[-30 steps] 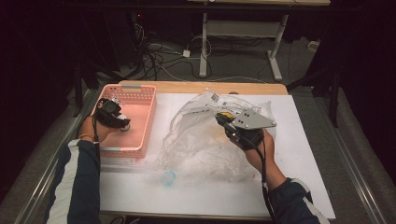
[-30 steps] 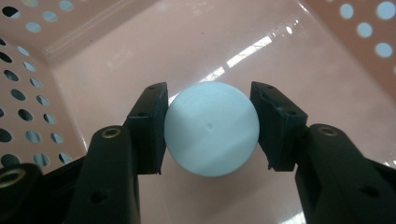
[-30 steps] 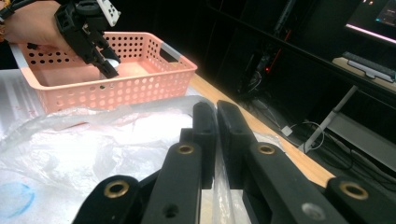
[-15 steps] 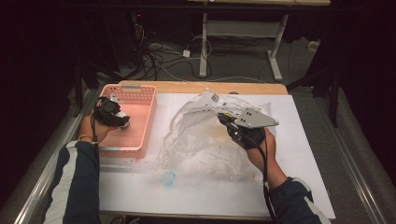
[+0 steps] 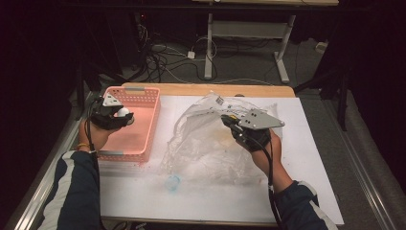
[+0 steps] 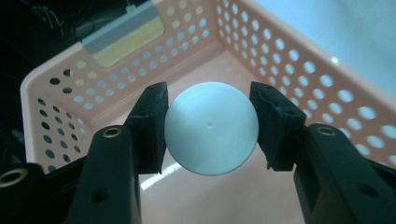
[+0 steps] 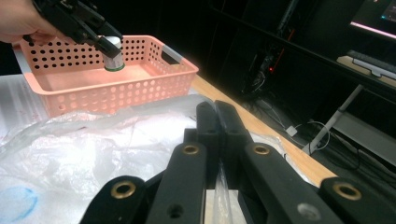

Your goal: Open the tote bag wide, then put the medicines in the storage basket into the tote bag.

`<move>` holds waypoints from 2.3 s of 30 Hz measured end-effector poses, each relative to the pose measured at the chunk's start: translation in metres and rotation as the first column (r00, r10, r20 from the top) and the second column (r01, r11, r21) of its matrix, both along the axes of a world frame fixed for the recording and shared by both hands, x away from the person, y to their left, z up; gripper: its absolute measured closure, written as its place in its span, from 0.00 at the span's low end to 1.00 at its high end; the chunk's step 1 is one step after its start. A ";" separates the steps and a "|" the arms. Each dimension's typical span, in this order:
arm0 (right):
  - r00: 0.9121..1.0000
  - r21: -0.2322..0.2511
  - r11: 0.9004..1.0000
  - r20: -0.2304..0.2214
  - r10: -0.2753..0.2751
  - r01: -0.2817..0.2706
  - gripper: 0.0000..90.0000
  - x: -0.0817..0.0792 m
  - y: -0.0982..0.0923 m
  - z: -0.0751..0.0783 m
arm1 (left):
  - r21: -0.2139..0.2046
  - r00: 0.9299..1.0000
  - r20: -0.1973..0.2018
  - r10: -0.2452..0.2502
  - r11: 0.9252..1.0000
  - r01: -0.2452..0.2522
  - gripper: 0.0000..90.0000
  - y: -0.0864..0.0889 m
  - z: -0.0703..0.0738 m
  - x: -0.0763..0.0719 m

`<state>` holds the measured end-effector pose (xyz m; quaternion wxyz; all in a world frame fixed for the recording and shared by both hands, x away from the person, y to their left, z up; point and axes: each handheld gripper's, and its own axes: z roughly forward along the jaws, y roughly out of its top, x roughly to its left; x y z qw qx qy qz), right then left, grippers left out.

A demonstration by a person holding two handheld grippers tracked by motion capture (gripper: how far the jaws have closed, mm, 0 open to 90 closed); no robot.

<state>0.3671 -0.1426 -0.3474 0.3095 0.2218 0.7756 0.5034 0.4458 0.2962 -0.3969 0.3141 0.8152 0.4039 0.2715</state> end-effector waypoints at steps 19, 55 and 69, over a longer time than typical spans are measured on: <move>1.000 -0.023 1.000 -0.016 -0.005 0.005 1.00 0.007 0.002 -0.006 | -0.121 0.988 0.147 -0.036 0.991 0.054 0.54 -0.016 0.004 -0.037; 0.993 0.039 0.993 -0.051 -0.106 0.108 1.00 0.035 0.025 0.028 | -0.010 0.832 0.285 -0.476 0.867 0.499 0.54 -0.209 0.010 -0.100; 0.995 0.044 0.998 -0.083 -0.050 0.054 1.00 0.025 0.023 0.021 | 0.058 0.900 0.150 -0.409 0.913 0.405 0.54 -0.242 -0.056 -0.033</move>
